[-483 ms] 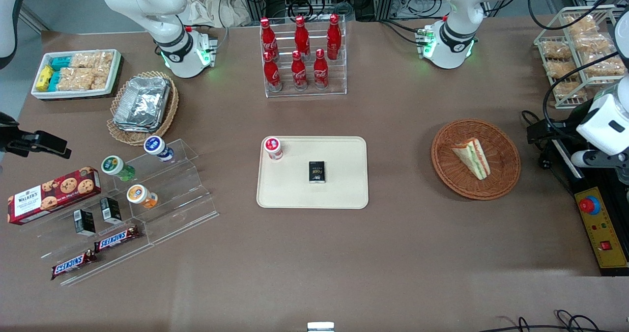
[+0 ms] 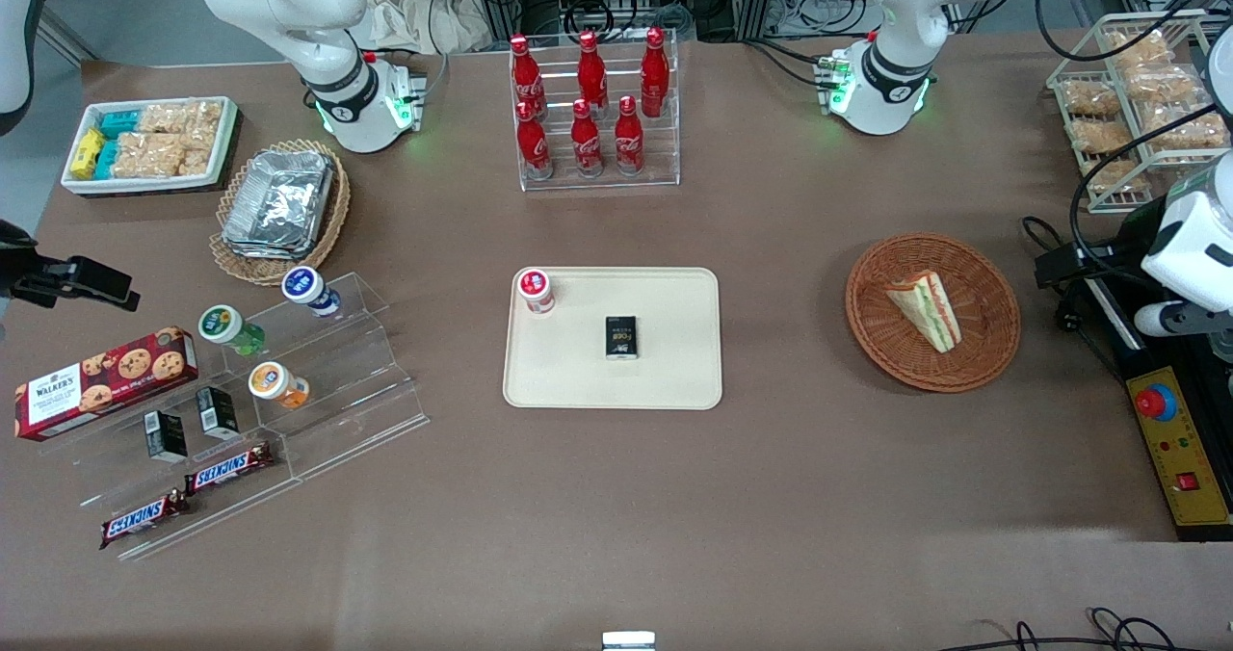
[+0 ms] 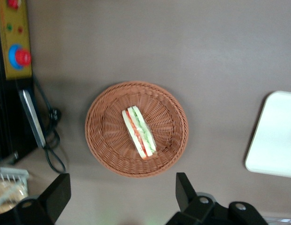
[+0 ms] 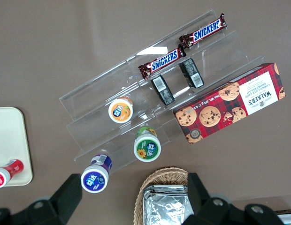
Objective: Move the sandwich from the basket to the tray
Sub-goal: 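Move the left gripper over the sandwich in the wicker basket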
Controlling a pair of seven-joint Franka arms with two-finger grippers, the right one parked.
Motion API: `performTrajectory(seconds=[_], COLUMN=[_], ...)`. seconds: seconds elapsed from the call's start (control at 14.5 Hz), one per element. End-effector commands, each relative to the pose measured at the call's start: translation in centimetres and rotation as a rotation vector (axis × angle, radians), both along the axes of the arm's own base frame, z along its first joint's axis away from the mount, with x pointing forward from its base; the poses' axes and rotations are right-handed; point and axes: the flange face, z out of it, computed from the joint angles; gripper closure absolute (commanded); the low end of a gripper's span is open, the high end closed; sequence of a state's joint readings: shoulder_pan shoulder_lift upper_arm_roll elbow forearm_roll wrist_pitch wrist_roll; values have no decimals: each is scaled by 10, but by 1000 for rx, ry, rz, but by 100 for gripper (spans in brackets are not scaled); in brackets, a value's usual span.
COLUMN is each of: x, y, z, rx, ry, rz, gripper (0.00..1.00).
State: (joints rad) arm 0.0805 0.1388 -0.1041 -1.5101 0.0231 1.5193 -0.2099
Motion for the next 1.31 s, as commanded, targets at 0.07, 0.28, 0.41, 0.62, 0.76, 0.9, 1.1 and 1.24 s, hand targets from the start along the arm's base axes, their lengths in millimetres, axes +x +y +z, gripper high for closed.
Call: performTrajectory(seconds=[0.07, 0.28, 0.41, 0.62, 0.76, 0.9, 1.1, 1.24], x=[-2, -14, -29, -65, -75, -88, -94, -94], y=[-15, -13, -10, -12, -14, -14, -16, -17], z=[-16, -36, -55, -94, -109, -132, -155, -163], rx=[45, 58, 61, 58, 52, 49, 43, 37], ry=[54, 79, 43, -55, -75, -108, -122, -133], rz=[305, 353, 356, 353, 354, 347, 341, 342], gripper=[1, 1, 1, 1, 1, 1, 1, 1])
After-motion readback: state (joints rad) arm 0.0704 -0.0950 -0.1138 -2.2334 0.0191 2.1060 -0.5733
